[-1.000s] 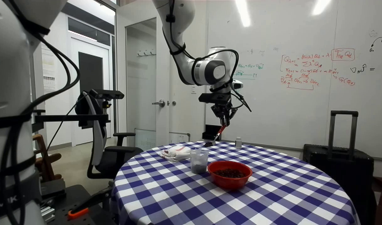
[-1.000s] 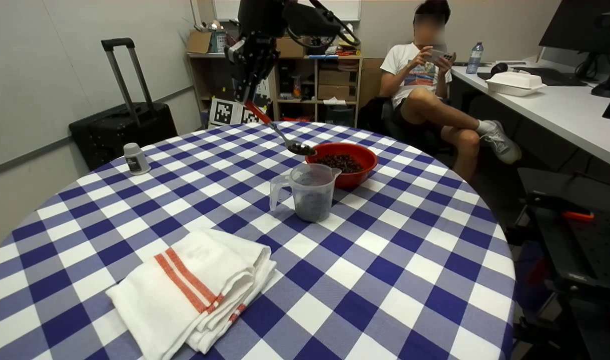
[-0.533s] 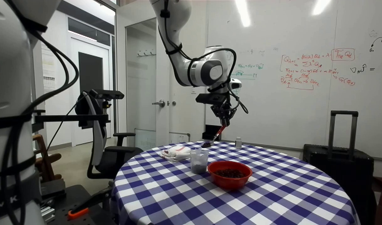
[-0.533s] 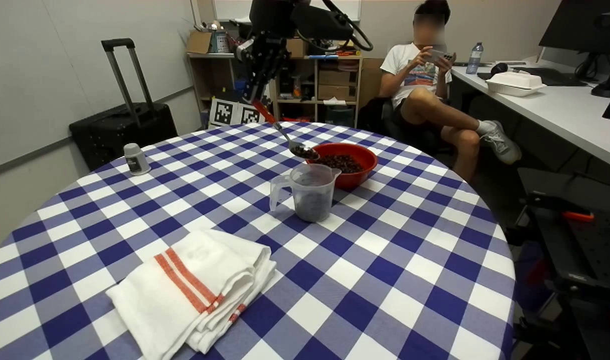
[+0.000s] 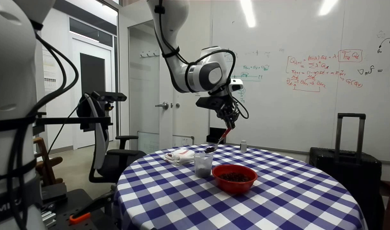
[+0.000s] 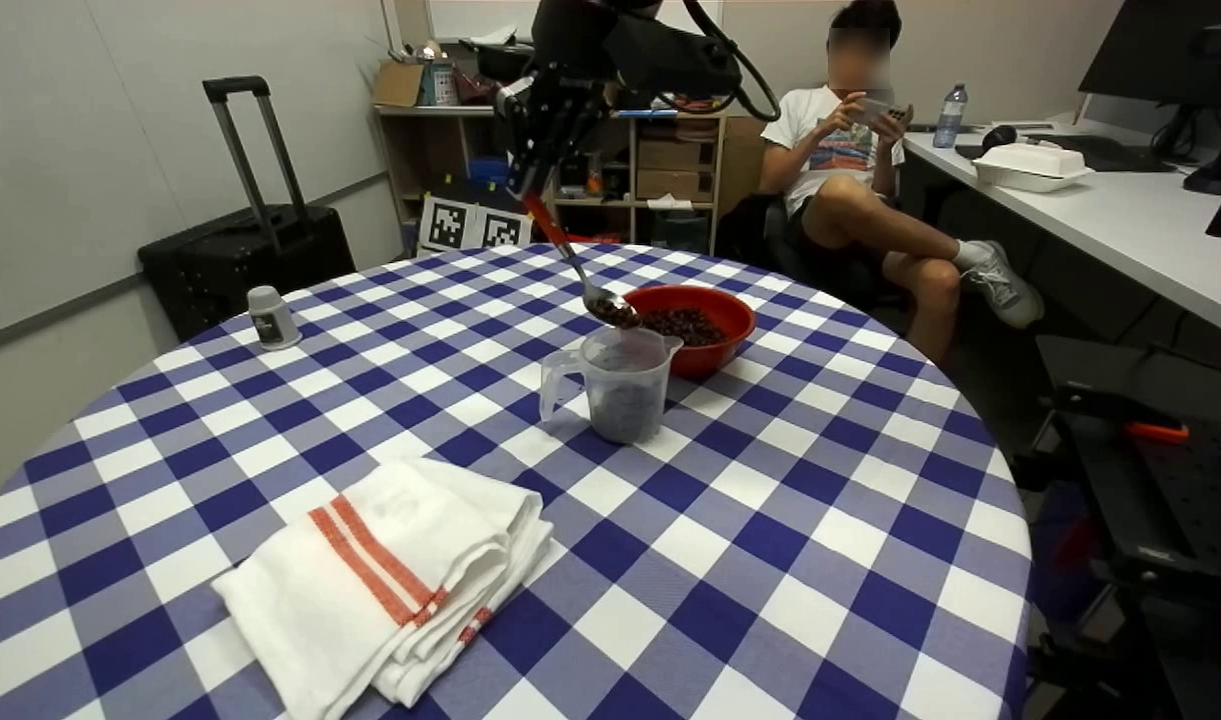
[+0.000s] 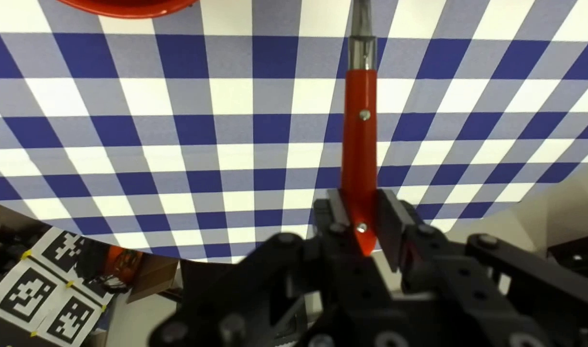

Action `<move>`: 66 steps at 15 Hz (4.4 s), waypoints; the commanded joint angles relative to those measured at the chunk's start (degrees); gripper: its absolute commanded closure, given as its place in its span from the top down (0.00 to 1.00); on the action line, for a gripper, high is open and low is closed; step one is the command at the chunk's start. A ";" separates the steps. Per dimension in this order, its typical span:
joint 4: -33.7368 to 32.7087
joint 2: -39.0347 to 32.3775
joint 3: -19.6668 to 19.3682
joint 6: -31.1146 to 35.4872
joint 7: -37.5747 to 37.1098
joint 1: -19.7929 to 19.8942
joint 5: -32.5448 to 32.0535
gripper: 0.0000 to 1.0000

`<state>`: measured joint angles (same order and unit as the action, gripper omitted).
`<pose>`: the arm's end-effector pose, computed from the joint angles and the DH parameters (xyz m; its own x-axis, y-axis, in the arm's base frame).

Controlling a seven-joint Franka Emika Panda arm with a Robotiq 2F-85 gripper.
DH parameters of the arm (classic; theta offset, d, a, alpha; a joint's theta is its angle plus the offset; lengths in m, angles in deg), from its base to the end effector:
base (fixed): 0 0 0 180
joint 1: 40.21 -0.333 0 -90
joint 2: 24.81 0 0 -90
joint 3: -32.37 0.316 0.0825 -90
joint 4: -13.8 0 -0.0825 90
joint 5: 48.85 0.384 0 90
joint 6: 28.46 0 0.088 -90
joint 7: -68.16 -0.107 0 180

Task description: Put a spoonful of the things in the red bowl into the jug

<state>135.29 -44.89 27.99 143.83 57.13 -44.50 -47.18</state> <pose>0.6196 -0.0009 0.3055 0.8393 -0.2039 0.5041 -0.1837 -0.9788 -0.0900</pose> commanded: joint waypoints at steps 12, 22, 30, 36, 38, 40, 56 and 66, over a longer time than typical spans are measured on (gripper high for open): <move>10.45 1.72 -37.99 12.67 -18.02 -37.36 -6.46 0.05; 12.04 -3.73 -57.44 15.74 -24.14 -58.50 -5.24 0.05; 14.37 -6.88 -67.41 15.49 -25.02 -69.66 -2.34 0.05; 14.28 -1.86 -65.05 11.51 -8.70 -66.73 3.22 0.05; 13.91 -0.67 -66.45 7.96 -5.96 -64.70 -2.78 0.05; 13.15 0.16 -67.31 3.34 -0.58 -62.03 -6.20 0.05; 5.03 -9.38 -33.78 -7.27 12.24 -12.39 -15.92 0.05; -8.74 -18.84 -18.10 -21.29 10.36 5.24 -14.85 0.05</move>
<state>131.22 -61.64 6.15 127.32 68.91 -42.56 -61.83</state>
